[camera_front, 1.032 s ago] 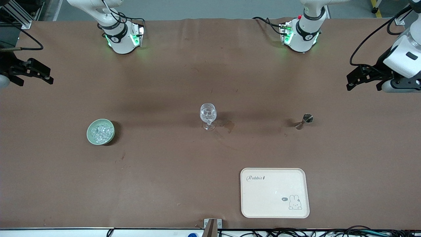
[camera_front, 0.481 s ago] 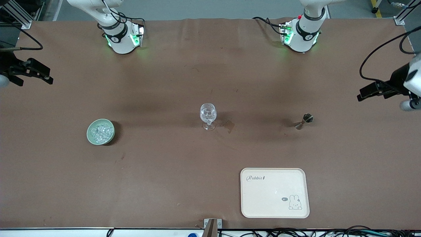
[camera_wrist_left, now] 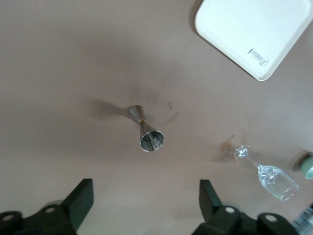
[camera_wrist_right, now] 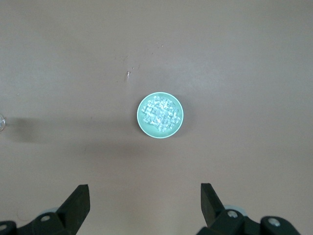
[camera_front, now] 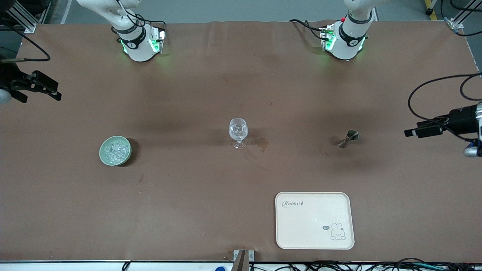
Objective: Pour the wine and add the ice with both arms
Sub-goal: 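Grasp the silver jigger with the left gripper while the right gripper reaches the bowl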
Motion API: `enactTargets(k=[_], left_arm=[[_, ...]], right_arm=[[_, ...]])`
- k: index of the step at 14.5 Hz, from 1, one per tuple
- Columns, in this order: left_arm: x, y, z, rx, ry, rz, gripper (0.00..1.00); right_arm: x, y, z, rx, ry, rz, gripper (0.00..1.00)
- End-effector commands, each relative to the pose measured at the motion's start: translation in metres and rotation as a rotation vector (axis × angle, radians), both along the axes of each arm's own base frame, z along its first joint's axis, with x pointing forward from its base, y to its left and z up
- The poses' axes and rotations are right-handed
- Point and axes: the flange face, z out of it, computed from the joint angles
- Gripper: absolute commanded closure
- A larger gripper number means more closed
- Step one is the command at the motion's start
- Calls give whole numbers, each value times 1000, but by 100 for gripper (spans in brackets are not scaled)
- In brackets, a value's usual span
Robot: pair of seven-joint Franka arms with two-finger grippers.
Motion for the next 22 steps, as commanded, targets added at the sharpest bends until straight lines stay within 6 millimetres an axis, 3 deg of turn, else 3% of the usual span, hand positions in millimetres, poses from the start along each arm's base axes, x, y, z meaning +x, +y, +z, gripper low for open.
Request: enactTargets(k=[1, 4, 8, 10, 12, 17, 22], left_arm=[[11, 4, -49, -80, 131, 127, 7], [11, 7, -93, -111, 264, 236, 7], [6, 11, -151, -222, 454, 379, 11], [3, 10, -179, -275, 532, 428, 11], [2, 7, -198, -321, 581, 465, 11], [0, -5, -233, -415, 675, 534, 12], [-8, -11, -265, -442, 724, 538, 12]], right_arm=[[17, -6, -36, 14, -1, -4, 2], [32, -14, -78, 10, -42, -19, 4], [47, -18, -161, 3, -105, -26, 2], [53, -21, -193, 1, -94, -31, 2], [58, -22, -223, 0, -82, -35, 2], [42, -24, -301, -5, -97, -44, 2], [28, -25, -345, -4, -55, -58, 3]])
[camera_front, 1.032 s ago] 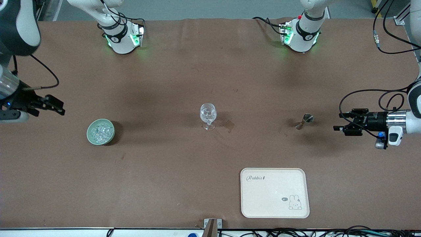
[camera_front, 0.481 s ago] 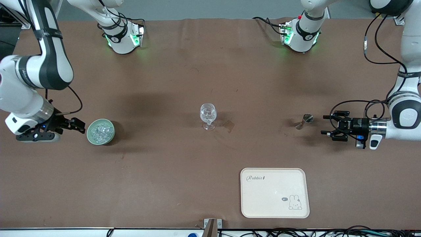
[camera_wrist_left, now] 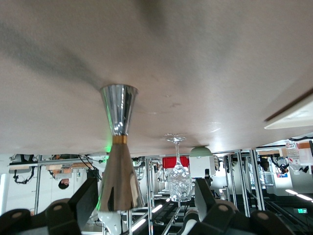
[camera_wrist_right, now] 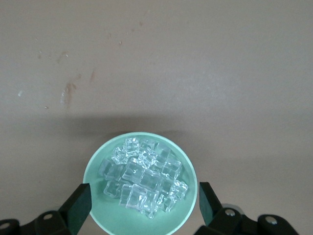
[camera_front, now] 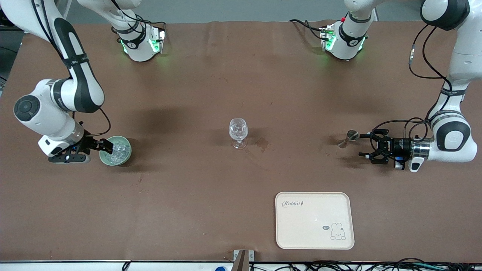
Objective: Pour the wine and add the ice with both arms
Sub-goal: 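Grasp the silver jigger with the left gripper while the right gripper reaches the bowl, then grasp an ice cube from the green bowl with the right gripper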
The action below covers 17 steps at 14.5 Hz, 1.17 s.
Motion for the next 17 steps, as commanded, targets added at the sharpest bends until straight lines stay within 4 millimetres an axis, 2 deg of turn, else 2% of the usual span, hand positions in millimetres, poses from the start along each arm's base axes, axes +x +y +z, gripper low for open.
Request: enactTargets(k=[1, 6, 11, 14, 17], left_arm=[[-2, -1, -17, -41, 26, 13, 12], [-7, -7, -32, -62, 21, -2, 14], [-10, -14, -41, -78, 13, -19, 18], [-12, -16, -45, -83, 19, -21, 19], [-15, -18, -48, -85, 27, -22, 19]], right_arm=[[-8, -1, -17, 12, 7, -17, 3], [-12, 1, -39, 15, 43, -42, 6], [-14, 6, -56, 17, 75, -77, 15], [-15, 7, -61, 18, 84, -74, 33], [-16, 16, -62, 18, 92, -97, 62]])
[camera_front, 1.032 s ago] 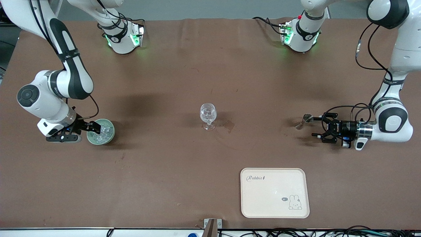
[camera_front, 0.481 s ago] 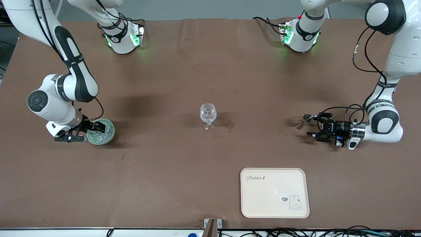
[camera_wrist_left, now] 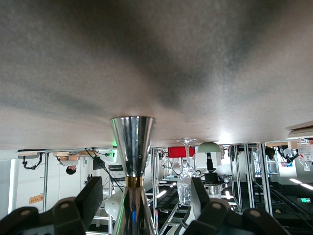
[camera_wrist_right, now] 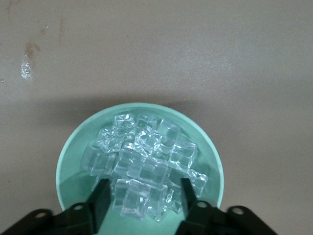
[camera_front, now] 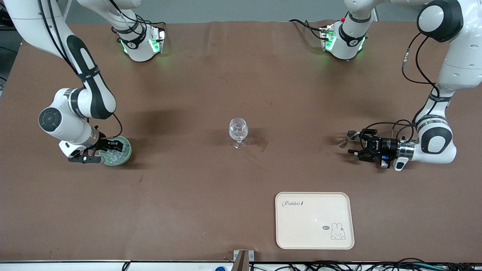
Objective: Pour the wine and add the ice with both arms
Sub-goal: 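Grasp an ice cube from the green bowl with the right gripper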
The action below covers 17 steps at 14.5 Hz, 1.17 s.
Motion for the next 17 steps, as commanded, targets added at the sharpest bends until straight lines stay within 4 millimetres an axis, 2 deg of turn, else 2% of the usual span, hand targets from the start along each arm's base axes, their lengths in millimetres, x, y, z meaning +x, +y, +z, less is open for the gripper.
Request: enactTargets(k=[1, 4, 6, 7, 11, 14, 17], left_arm=[[-1, -3, -1, -26, -4, 6, 21], [0, -3, -1, -24, -5, 6, 26], [0, -8, -1, -24, -5, 0, 27], [-1, -12, -2, -23, -2, -6, 27], [-1, -15, -4, -22, 0, -11, 30], [-3, -18, -5, -22, 4, -13, 43], [-3, -19, -5, -21, 4, -18, 60]], right_arm=[[-3, 10, 0, 8, 1, -33, 69], [-4, 11, 1, 9, 14, -41, 88], [-4, 9, 8, 10, 19, -50, 95], [-1, 7, 18, 10, 24, -53, 96], [17, -11, 97, 12, -13, -74, 98], [28, -17, 153, 14, -30, -72, 98], [36, -24, 199, 17, -11, -78, 98]])
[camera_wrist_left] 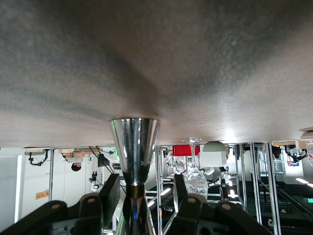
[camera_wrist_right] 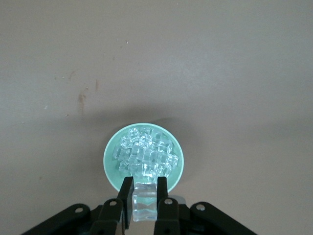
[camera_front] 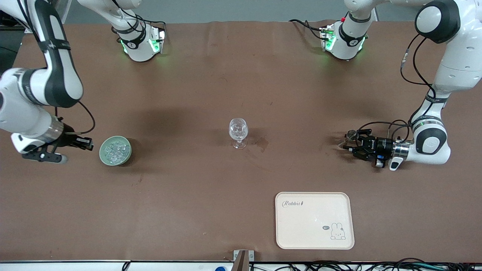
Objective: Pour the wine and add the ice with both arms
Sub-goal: 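Lift the ice cube with the right gripper while the left gripper raises the jigger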
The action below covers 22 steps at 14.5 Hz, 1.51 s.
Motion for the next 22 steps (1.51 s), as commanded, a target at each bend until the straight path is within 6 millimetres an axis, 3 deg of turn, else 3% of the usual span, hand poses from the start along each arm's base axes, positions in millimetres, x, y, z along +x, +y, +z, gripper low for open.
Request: enactTargets(k=[1, 6, 12, 15, 17, 21, 22], left_arm=[[0, -3, 0, -14, -7, 8, 65], [2, -6, 2, -11, -10, -1, 78], [5, -9, 12, -20, -15, -5, 94], [15, -30, 35, -28, -9, -17, 98], [25, -51, 62, -32, -17, -33, 99], [37, -89, 100, -65, -4, -24, 99], [39, -103, 109, -63, -2, -29, 99]], right_arm=[[5, -4, 38, 13, 21, 1, 98], [-4, -2, 112, 8, -46, 6, 97], [-39, 11, 174, 16, -10, 63, 97], [-59, 19, 201, 15, -21, 77, 97], [-65, 24, 208, 15, -19, 87, 97], [-64, 31, 211, 10, -12, 129, 97], [-62, 33, 222, 6, -34, 144, 98]])
